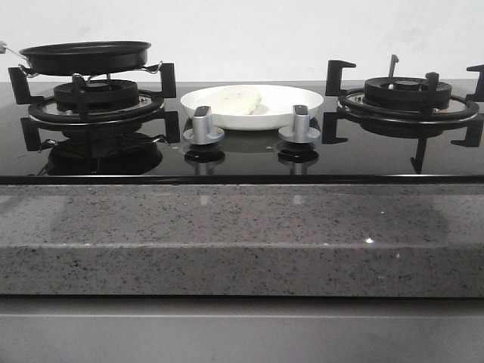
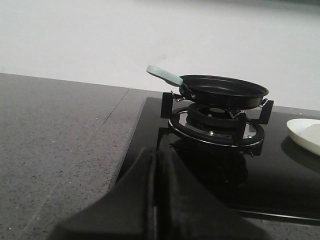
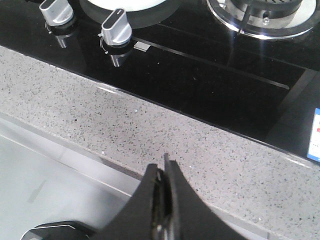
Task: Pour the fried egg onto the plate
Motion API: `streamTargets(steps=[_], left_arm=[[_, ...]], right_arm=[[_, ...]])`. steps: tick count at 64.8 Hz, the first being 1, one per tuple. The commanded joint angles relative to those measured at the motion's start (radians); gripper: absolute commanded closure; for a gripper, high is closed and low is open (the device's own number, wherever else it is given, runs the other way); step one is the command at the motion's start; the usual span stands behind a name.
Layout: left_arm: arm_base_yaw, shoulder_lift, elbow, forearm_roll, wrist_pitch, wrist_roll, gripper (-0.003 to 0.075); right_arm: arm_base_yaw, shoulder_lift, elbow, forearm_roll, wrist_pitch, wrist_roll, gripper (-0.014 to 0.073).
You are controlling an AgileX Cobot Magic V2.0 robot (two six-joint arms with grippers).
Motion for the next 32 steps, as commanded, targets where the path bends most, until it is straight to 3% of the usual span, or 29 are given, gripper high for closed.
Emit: streamTargets(steps=[1,21,32], left_arm=[[-0.008,-0.020,0.005,-0.007,-0.081,0.003,0.0739],[-0.008,-0.020,0.005,-0.007,-0.081,0.003,0.0739],[-0.008,-0.020,0.005,-0.007,-0.081,0.003,0.0739]], right_arm=[[-0.020,-0.018,-0.008,-0.043,-0.093,-0.008,0.0662],[-0.204,-0.275,0.369,-0.103,-0.610,-0.008,0.0662],[-0.266,-0.432,0.584,-0.050,-0.776,-0.008,0.0662]])
